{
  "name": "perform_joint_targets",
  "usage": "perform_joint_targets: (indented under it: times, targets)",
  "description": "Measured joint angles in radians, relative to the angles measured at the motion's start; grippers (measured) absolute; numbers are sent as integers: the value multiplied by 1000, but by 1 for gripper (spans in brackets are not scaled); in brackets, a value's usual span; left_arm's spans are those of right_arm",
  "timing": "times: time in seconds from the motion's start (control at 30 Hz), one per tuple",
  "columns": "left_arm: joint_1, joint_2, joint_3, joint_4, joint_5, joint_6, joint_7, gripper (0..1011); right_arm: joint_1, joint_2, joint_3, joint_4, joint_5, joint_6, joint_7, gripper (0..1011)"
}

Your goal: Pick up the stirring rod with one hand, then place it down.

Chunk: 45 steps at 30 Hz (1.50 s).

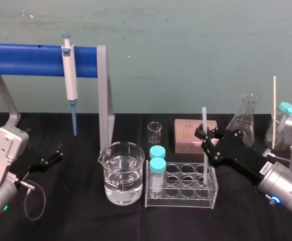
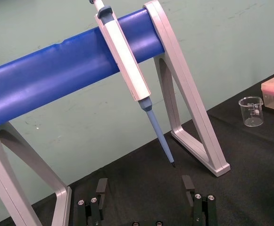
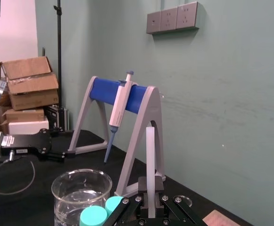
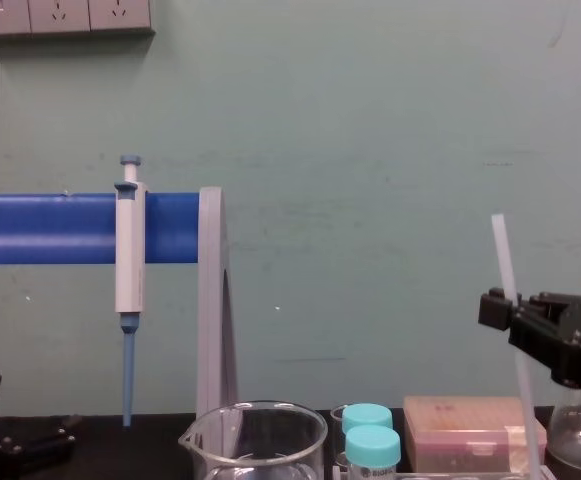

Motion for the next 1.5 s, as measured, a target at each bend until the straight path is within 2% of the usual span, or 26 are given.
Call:
perform_joint_targets:
  times: [0.53, 0.97, 1.5]
  targets:
    - [0, 0, 0, 0, 0, 0, 0, 1000, 7, -40, -8, 98, -15, -81, 29, 72]
    - [0, 0, 0, 0, 0, 0, 0, 1000, -7, -56, -10, 135, -33, -86, 25, 72]
    - [0, 0, 0, 0, 0, 0, 0, 1000, -16, -60, -14, 139, -66, -76, 4, 72]
